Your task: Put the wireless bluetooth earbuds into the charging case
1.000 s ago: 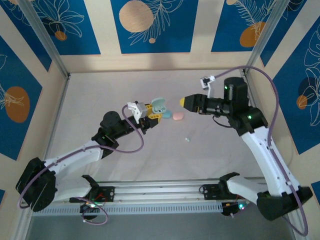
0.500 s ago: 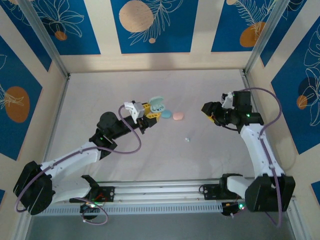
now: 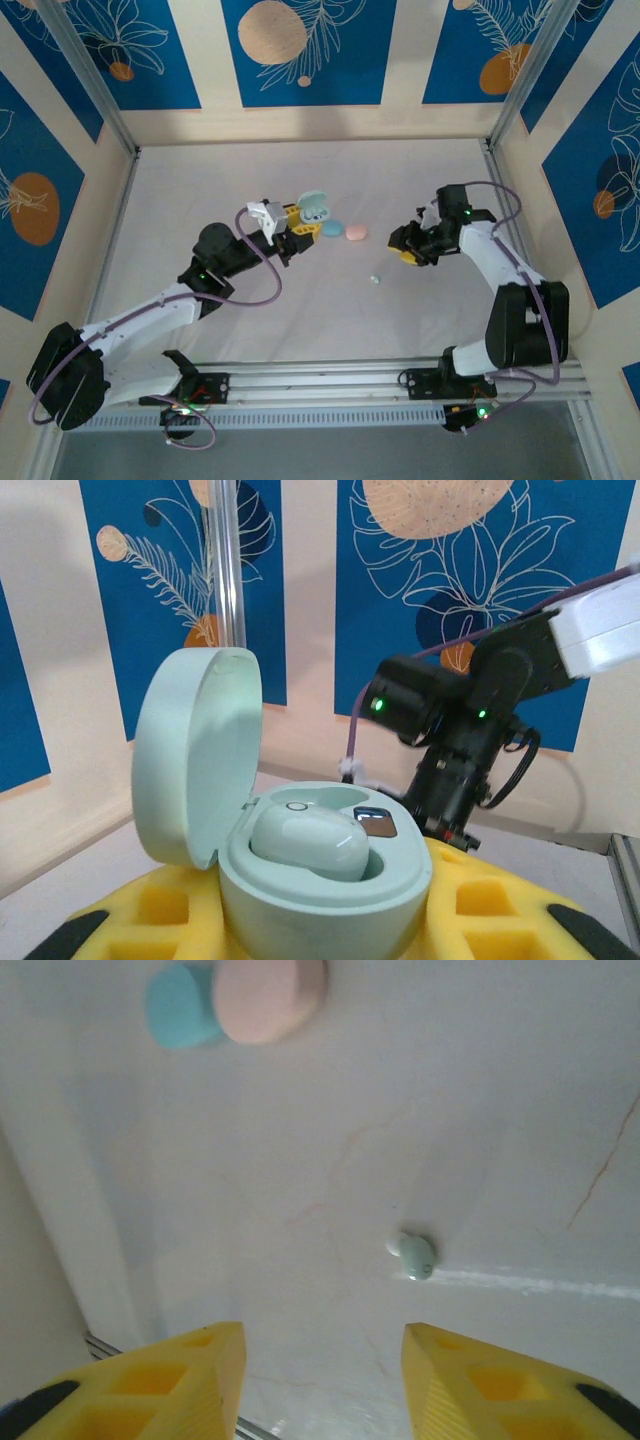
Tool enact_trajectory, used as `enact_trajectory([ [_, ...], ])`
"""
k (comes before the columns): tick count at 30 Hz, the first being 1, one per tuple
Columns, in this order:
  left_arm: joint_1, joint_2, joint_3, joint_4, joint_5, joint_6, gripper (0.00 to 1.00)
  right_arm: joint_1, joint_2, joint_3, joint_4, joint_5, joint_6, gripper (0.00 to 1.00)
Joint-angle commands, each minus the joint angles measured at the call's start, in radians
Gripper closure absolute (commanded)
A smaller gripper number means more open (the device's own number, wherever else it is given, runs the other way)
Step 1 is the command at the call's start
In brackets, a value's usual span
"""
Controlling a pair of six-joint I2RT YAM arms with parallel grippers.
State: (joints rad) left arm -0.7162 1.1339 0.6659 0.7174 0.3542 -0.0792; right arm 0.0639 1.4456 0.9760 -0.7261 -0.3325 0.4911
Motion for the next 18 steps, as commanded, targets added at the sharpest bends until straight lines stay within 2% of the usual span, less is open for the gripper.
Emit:
enact_trajectory([
  [1, -0.012, -0.004, 0.032, 0.025, 0.0, -0.016, 0.67, 0.043, 0.086, 0.039, -0.047, 0.049, -0.058, 0.56],
  [12, -0.012, -0.025, 0.022, -0.005, -0.008, -0.007, 0.67, 0.146, 0.29, 0.072, -0.024, 0.095, -0.069, 0.57],
  [18, -0.012, -0.03, 0.021, -0.014, -0.011, -0.007, 0.67, 0.188, 0.353, 0.103, -0.049, 0.118, -0.08, 0.57],
])
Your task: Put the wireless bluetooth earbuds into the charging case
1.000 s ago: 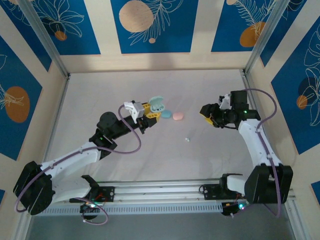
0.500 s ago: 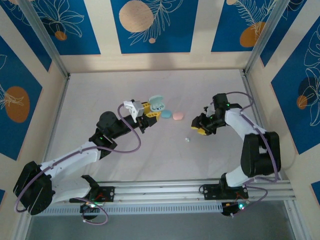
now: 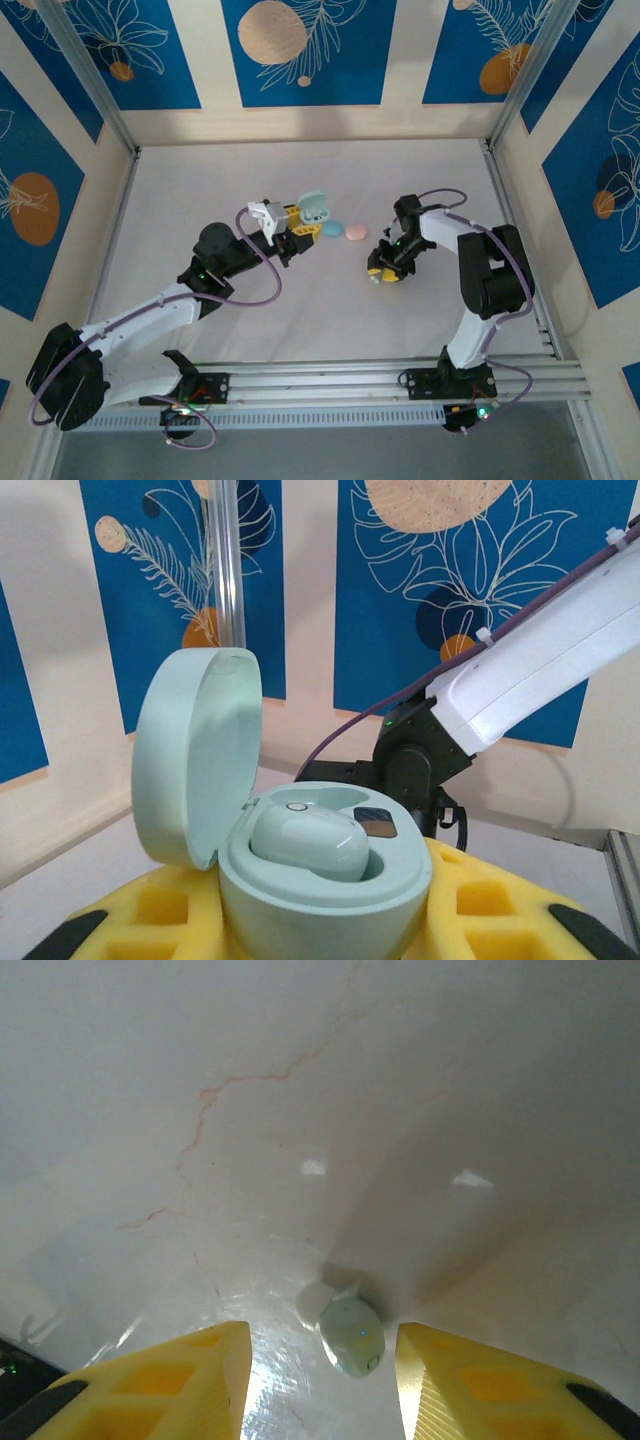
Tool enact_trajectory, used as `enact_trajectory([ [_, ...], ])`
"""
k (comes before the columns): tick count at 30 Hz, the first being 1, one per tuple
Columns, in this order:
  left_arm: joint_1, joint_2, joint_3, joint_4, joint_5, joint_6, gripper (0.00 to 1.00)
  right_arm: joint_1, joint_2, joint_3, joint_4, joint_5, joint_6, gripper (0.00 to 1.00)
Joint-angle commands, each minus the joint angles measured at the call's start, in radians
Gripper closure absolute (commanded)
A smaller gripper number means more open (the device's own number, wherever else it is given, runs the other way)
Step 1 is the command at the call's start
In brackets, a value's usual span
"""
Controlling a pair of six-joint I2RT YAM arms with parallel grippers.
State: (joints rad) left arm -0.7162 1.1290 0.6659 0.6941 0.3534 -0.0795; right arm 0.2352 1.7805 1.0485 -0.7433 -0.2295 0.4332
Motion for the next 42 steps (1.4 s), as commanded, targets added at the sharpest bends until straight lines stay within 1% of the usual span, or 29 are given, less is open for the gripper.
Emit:
enact_trajectory([
  [1, -0.012, -0.027, 0.02, 0.006, -0.01, -0.005, 0.67, 0.023, 0.022, 0.032, -0.037, 0.015, -0.022, 0.57],
  [4, -0.012, -0.031, 0.02, 0.001, -0.015, -0.001, 0.67, 0.04, 0.02, 0.027, -0.046, 0.006, -0.004, 0.57],
  [8, -0.011, -0.03, 0.02, 0.003, -0.016, 0.0, 0.66, 0.063, 0.003, 0.009, -0.03, -0.064, 0.033, 0.57],
  [10, -0.012, -0.026, 0.02, 0.005, -0.015, -0.002, 0.66, 0.083, -0.003, 0.005, -0.009, -0.079, 0.04, 0.57],
  [14, -0.012, -0.014, 0.023, 0.012, -0.011, -0.006, 0.66, 0.107, 0.027, 0.024, 0.035, -0.152, 0.061, 0.57],
  [19, -0.012, -0.019, 0.022, 0.01, -0.016, -0.01, 0.66, 0.144, 0.046, 0.07, 0.037, -0.209, 0.068, 0.56],
  [22, -0.012, -0.027, 0.018, 0.005, -0.022, -0.011, 0.66, 0.144, 0.019, 0.094, 0.012, -0.156, 0.045, 0.56],
  [24, -0.011, -0.033, 0.016, 0.003, -0.025, -0.01, 0.66, 0.141, 0.007, 0.121, -0.011, -0.08, 0.022, 0.57],
  [27, -0.012, -0.036, 0.015, 0.001, -0.03, -0.005, 0.66, 0.137, 0.025, 0.169, -0.013, -0.018, -0.027, 0.57],
  [30, -0.012, -0.037, 0.018, 0.001, -0.028, -0.006, 0.66, 0.137, 0.087, 0.227, -0.024, -0.013, -0.072, 0.57],
  [35, -0.011, -0.05, 0.012, -0.004, -0.034, -0.008, 0.66, 0.143, 0.169, 0.265, -0.032, 0.022, -0.098, 0.57],
  [42, -0.012, -0.069, -0.002, -0.016, -0.048, 0.0, 0.66, 0.145, 0.158, 0.218, -0.058, 0.018, -0.132, 0.58],
])
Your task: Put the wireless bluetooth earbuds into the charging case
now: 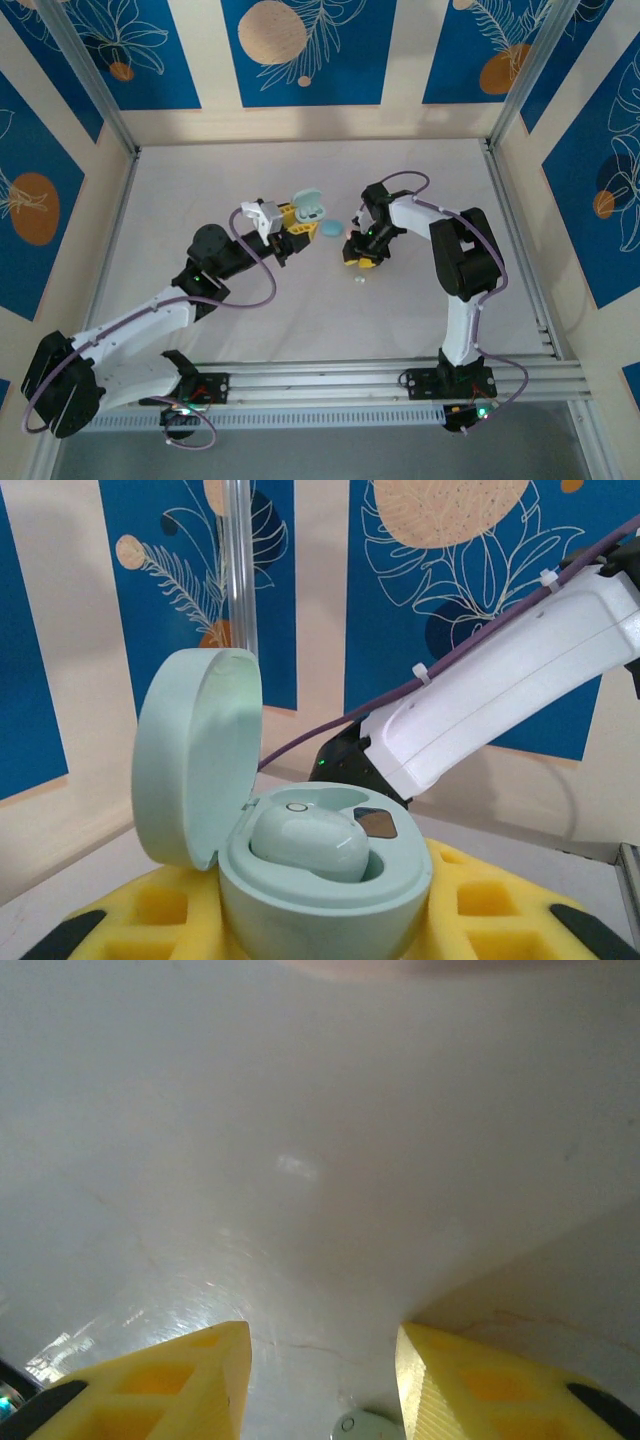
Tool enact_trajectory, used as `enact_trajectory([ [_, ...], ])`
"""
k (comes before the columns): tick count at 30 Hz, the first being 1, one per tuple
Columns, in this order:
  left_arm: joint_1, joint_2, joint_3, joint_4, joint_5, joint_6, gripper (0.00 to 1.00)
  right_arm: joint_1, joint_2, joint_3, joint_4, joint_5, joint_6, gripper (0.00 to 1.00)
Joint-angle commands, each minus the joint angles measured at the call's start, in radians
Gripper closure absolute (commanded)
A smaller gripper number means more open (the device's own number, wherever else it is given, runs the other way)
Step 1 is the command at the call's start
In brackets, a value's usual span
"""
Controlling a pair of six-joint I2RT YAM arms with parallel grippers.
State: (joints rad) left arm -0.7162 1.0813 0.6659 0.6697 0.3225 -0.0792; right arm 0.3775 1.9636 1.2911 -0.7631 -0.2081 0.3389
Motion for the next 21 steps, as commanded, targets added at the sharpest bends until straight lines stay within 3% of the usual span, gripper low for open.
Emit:
enact_trajectory([
  [1, -0.011, -0.021, -0.003, 0.007, -0.017, 0.001, 0.66, 0.004, -0.031, -0.035, -0.043, -0.009, -0.042, 0.58],
  [21, -0.012, -0.01, 0.005, 0.007, -0.019, -0.006, 0.65, 0.04, -0.129, -0.141, -0.063, -0.138, 0.019, 0.6],
])
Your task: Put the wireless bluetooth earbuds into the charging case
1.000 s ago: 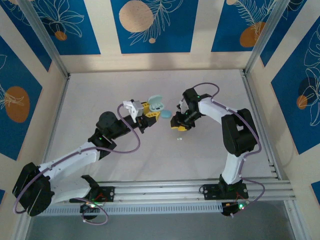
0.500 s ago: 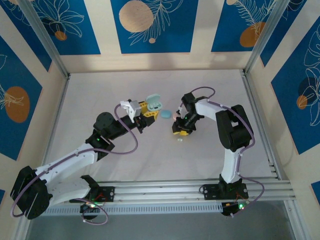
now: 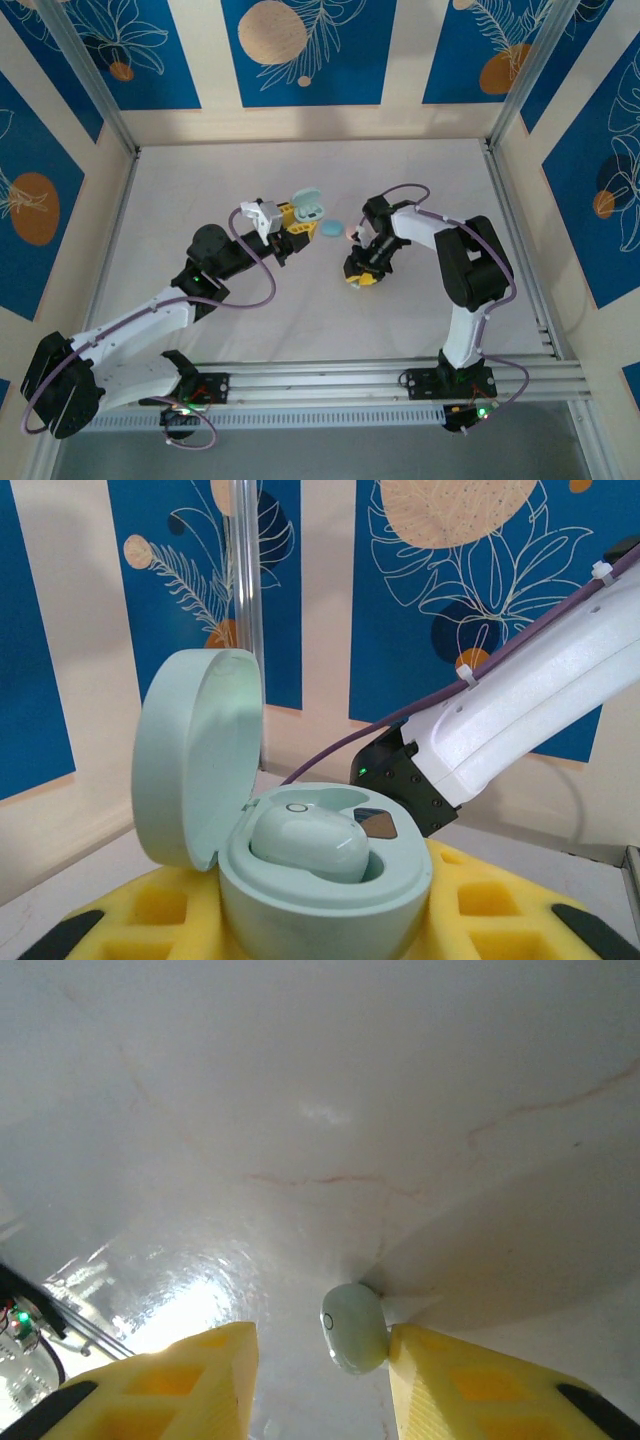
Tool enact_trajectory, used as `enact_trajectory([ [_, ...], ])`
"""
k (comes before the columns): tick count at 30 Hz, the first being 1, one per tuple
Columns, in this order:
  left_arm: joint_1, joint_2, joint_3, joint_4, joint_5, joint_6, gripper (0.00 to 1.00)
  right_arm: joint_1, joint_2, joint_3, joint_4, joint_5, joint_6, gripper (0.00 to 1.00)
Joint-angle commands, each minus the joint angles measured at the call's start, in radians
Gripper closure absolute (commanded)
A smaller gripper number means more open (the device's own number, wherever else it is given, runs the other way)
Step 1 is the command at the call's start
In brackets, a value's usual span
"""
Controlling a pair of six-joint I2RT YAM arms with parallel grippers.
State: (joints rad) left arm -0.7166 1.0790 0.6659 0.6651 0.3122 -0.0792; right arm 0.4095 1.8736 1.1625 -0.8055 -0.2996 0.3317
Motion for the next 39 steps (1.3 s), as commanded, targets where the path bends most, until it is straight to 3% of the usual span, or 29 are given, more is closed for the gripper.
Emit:
enact_trajectory([
  [1, -0.011, -0.007, 0.004, 0.011, -0.009, -0.006, 0.65, 0.008, -0.041, -0.009, -0.019, -0.04, 0.031, 0.6],
  [21, -0.013, -0.019, 0.003, 0.009, -0.012, -0.008, 0.65, 0.041, -0.033, 0.1, -0.088, 0.12, -0.047, 0.62],
  [26, -0.013, -0.019, 0.0, 0.008, -0.012, -0.005, 0.65, 0.087, 0.015, 0.134, -0.112, 0.172, -0.072, 0.63],
  [28, -0.013, -0.021, 0.0, 0.009, -0.011, -0.007, 0.65, 0.103, 0.039, 0.154, -0.132, 0.214, -0.075, 0.68],
  [34, -0.013, -0.033, -0.009, 0.005, -0.021, -0.004, 0.65, 0.151, 0.077, 0.189, -0.18, 0.318, -0.1, 0.68],
  [39, -0.013, -0.034, -0.009, 0.004, -0.021, 0.0, 0.65, 0.17, 0.088, 0.198, -0.198, 0.331, -0.115, 0.68],
])
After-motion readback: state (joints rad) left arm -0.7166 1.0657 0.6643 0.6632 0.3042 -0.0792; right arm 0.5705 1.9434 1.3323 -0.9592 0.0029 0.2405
